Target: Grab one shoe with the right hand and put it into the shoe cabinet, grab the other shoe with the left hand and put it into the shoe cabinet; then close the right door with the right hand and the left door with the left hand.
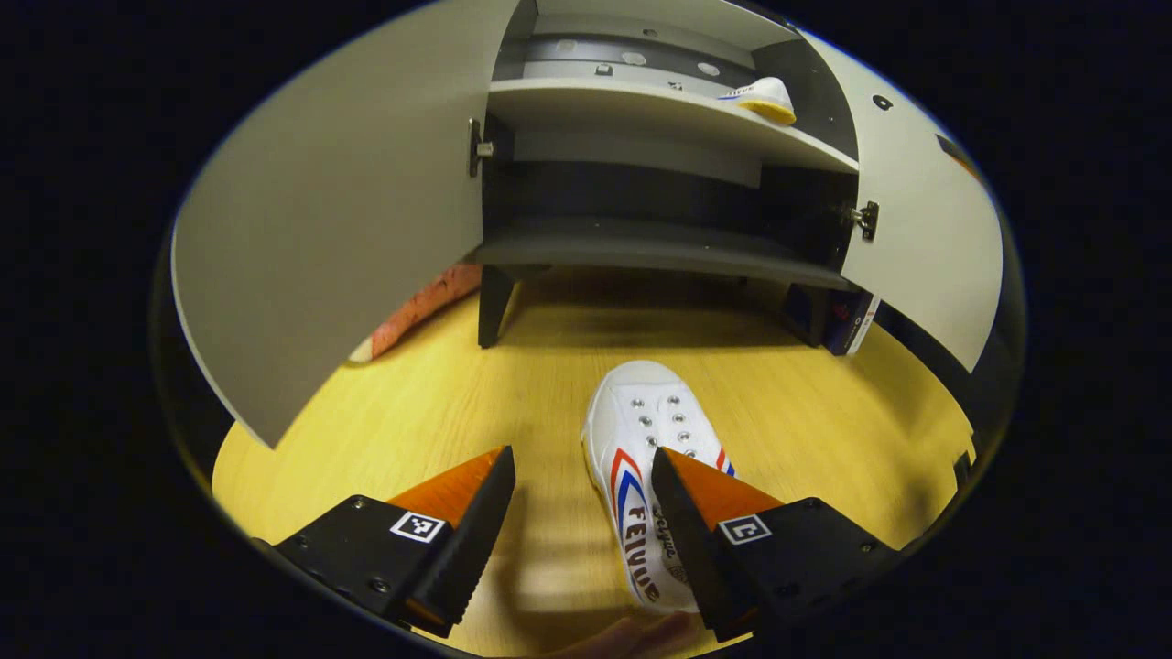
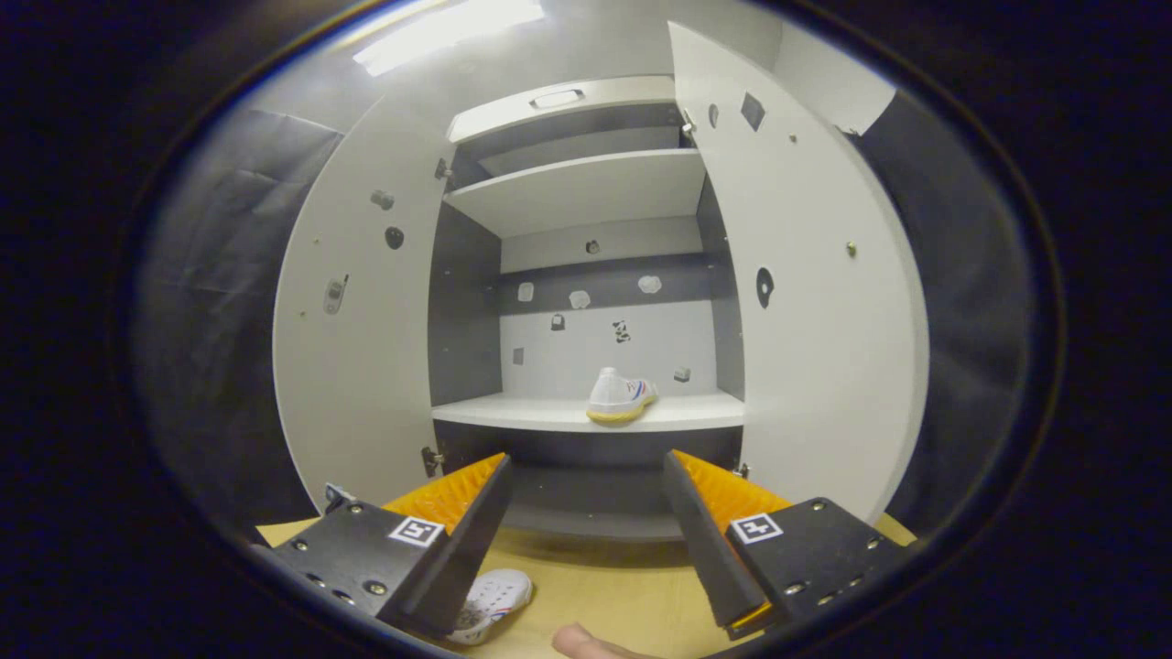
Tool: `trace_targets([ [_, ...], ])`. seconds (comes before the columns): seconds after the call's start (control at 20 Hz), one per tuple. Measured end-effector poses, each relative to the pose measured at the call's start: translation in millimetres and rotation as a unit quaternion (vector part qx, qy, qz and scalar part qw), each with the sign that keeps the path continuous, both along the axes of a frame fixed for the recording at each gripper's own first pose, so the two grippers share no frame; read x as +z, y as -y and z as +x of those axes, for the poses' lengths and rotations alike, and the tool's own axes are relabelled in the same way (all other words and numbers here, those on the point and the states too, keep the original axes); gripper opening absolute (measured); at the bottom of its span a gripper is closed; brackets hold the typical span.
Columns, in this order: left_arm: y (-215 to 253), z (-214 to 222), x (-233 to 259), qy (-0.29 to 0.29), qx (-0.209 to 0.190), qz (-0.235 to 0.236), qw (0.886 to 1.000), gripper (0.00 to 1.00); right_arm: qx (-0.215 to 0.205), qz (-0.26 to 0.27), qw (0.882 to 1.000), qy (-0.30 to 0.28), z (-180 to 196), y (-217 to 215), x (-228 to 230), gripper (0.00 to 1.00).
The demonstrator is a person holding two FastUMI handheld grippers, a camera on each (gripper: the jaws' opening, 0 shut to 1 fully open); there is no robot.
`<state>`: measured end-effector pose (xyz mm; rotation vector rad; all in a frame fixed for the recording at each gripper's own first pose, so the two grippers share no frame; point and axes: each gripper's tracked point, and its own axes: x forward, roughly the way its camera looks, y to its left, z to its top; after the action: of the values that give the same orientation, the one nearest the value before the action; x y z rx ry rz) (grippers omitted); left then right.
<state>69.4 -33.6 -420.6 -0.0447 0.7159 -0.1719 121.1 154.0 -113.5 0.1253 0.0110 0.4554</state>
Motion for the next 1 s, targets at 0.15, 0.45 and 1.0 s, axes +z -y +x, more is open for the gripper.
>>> trace_targets([
  [0.15, 3.8, 1.1, -1.3, 0.014, -0.028, 0.025, 0.999, 0.92, -0.054, -0.028, 0.998, 0.018, -1.6, 26.1, -9.6, 0.98],
  [0.45, 14.0, -12.0, -20.5, -0.076, -0.019, -0.027, 0.997, 0.85, -0.046, 0.0, 0.998, -0.036, -2.1, 34.0, -40.1, 0.98],
  [1.0, 22.4, -11.5, -1.8, -0.043, -0.061, 0.0, 0.997, 0.02, -0.073, -0.017, 0.996, -0.057, -2.6, 49.0, -71.4, 0.99],
])
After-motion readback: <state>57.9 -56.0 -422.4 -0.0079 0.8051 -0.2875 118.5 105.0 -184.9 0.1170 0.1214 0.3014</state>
